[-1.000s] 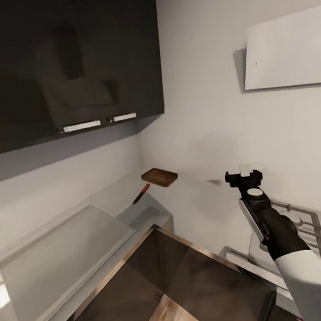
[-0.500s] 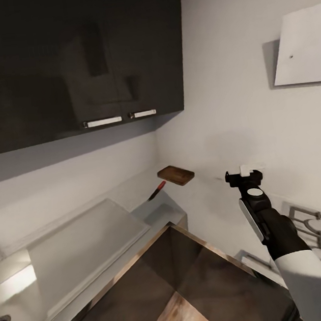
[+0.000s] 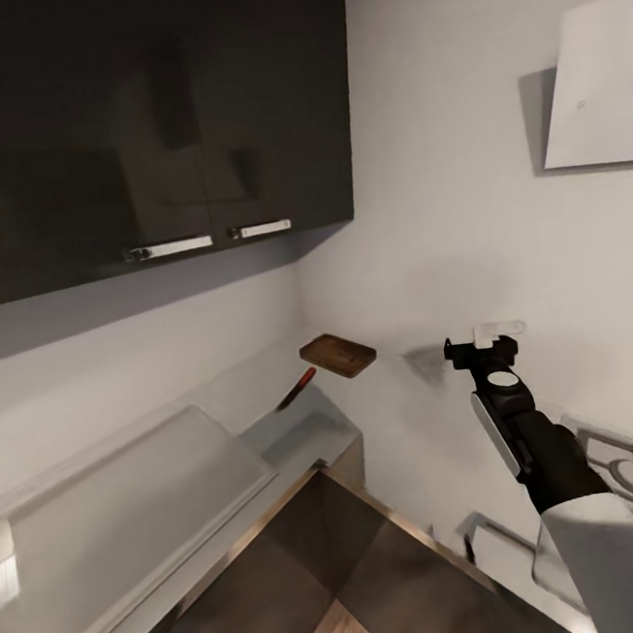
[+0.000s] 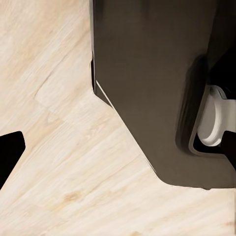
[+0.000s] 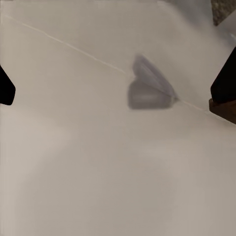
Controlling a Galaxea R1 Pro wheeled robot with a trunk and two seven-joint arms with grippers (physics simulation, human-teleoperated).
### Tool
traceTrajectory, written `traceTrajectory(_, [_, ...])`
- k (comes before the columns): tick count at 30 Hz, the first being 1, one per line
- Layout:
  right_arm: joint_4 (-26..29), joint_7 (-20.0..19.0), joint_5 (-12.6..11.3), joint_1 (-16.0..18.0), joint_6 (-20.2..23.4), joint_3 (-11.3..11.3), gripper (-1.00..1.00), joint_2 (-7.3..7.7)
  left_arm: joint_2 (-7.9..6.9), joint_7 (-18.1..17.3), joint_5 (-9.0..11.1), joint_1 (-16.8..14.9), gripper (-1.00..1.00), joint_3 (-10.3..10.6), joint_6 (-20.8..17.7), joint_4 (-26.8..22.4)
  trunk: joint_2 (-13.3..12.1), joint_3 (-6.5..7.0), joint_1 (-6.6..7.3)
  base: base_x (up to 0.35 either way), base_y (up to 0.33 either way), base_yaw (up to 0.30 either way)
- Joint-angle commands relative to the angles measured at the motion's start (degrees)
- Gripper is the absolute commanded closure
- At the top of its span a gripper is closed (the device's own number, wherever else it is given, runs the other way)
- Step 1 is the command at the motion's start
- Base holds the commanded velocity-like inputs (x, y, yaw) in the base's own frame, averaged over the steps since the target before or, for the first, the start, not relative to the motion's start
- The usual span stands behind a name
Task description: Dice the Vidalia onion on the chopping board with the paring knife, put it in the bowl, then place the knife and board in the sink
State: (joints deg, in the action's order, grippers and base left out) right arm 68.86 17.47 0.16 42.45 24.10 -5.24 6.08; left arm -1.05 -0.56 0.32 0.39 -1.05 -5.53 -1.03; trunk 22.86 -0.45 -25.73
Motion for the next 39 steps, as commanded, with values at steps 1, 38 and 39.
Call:
traceTrajectory(1, [0.0,0.4,0.0,0.0,0.4,-0.2,-1.0,0.07,-0.01,-0.1,0.0,0.0,-1.0,-0.1,-0.3,-0.1,0.1,-0.05,-0.05,0.262,-0.196,0.0])
traceTrajectory(38, [0.0,0.2,0.0,0.0,0.5,-0.2,-1.0,0.07,0.0,-0.1,0.0,0.0,-1.0,-0.1,-0.3,-0.1,0.1,-0.05,-0.05,0.113,-0.019,0.0])
traceTrajectory(39, [-0.2,0.2,0.0,0.0,0.5,-0.3,-1.0,0.06,0.0,-0.1,0.0,0.0,-1.0,-0.1,-0.3,-0.1,0.1,-0.05,-0.05,0.0,0.0,0.0])
